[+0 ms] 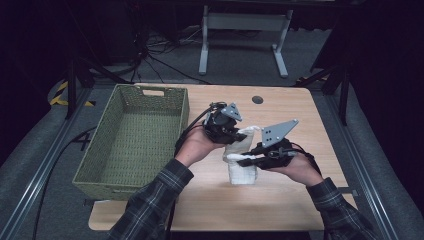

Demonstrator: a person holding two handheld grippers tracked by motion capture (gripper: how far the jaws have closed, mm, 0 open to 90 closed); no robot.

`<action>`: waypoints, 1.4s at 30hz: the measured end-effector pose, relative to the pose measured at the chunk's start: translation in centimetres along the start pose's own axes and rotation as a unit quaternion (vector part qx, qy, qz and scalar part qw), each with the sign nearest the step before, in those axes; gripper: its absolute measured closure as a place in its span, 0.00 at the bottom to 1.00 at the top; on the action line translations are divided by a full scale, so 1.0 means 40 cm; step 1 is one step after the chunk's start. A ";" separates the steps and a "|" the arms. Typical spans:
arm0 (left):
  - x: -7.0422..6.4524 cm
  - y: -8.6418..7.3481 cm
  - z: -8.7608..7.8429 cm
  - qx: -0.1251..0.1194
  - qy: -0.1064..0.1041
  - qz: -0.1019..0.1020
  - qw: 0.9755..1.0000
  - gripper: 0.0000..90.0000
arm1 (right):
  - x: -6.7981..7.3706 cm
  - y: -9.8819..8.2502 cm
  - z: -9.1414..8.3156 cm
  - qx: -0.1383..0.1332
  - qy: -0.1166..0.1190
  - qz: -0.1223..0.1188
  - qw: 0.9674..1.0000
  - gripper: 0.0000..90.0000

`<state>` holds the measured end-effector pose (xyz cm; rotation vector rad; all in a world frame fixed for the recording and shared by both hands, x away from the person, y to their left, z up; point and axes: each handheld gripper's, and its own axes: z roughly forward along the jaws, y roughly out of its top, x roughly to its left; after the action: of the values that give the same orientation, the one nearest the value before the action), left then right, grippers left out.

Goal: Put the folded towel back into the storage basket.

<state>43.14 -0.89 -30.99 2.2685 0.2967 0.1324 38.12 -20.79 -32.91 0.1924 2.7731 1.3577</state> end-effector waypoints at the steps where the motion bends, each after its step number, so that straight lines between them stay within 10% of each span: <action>1: 0.006 -0.003 -0.012 0.009 0.000 0.002 1.000 0.89 | 0.000 0.000 0.000 0.000 0.000 0.000 1.000 0.89; 22: 0.083 -0.106 -0.235 -0.020 0.049 -0.014 0.999 0.89 | -0.033 0.207 0.153 -0.002 0.013 -0.027 1.000 0.89; 42: 0.072 -0.232 -0.354 -0.021 0.107 -0.048 0.993 0.89 | -0.026 0.324 0.313 -0.023 0.026 -0.038 0.999 0.89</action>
<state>41.64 16.07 -28.72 2.1959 0.5111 0.3307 41.55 -3.25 -30.39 0.0512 2.7555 1.4272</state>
